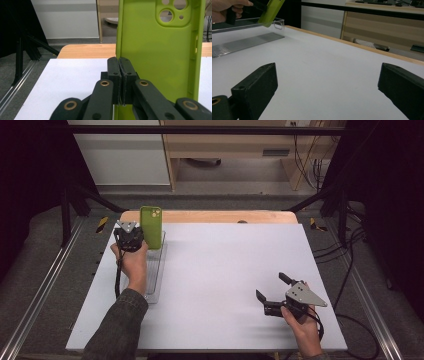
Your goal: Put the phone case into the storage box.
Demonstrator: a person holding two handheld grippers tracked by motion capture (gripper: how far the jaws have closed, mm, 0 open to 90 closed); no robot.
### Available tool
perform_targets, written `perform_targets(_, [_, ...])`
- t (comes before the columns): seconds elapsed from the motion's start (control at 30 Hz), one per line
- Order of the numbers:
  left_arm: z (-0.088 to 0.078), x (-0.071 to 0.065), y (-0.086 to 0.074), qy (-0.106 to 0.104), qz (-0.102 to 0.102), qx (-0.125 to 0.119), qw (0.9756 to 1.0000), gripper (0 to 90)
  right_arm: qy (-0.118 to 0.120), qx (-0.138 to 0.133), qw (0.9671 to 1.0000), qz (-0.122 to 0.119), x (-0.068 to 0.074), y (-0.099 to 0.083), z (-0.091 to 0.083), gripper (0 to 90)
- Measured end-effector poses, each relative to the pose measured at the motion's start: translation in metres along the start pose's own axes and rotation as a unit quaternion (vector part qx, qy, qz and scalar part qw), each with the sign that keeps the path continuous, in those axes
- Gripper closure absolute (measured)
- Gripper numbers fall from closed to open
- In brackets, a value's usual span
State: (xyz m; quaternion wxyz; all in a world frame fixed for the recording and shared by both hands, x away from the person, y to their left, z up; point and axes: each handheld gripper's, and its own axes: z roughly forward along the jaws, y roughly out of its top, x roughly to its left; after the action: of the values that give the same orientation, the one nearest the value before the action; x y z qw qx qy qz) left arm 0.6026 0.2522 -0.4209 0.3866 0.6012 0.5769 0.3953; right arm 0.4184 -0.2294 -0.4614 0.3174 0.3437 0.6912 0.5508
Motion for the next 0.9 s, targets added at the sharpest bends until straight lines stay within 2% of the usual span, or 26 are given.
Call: perform_targets(0.9, [0.0025,0.0004,-0.0011,0.004,-0.005,0.016,0.9999,87.4,0.0,0.0,1.0,0.0,0.0,0.0,-0.0002,2.8])
